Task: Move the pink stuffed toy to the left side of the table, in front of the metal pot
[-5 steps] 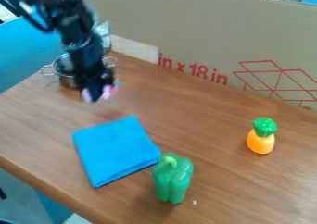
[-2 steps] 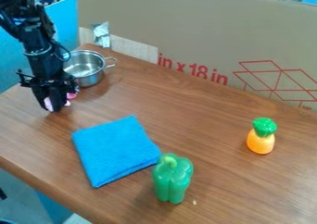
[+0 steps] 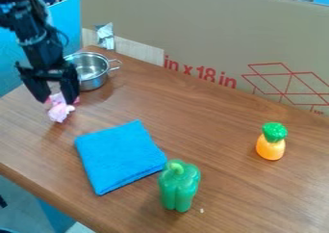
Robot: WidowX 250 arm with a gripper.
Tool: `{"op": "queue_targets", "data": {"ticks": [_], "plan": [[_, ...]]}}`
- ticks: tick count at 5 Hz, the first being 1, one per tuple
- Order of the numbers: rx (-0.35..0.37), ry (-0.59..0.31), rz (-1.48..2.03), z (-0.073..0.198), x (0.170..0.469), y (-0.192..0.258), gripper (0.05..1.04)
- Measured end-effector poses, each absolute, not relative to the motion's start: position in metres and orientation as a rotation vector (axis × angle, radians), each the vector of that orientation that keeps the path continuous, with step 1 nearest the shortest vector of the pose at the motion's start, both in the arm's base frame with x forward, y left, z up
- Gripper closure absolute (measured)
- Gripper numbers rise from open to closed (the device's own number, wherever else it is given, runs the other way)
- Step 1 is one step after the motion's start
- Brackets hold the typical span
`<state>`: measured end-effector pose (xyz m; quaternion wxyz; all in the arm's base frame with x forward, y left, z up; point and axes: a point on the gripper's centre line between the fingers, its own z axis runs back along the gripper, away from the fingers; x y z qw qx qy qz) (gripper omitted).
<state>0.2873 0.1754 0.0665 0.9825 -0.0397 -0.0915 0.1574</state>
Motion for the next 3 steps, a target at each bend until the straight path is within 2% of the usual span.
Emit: {"op": "queue_targets", "data": {"ticks": [1,2,3], "plan": [[-0.07,-0.241,0.29,0.098,0.289,0.167,0.077],[-0.051,-0.22,0.156,0.121,0.299,0.143,0.081],[-0.029,-0.179,0.002,0.122,0.31,0.104,0.081]]}}
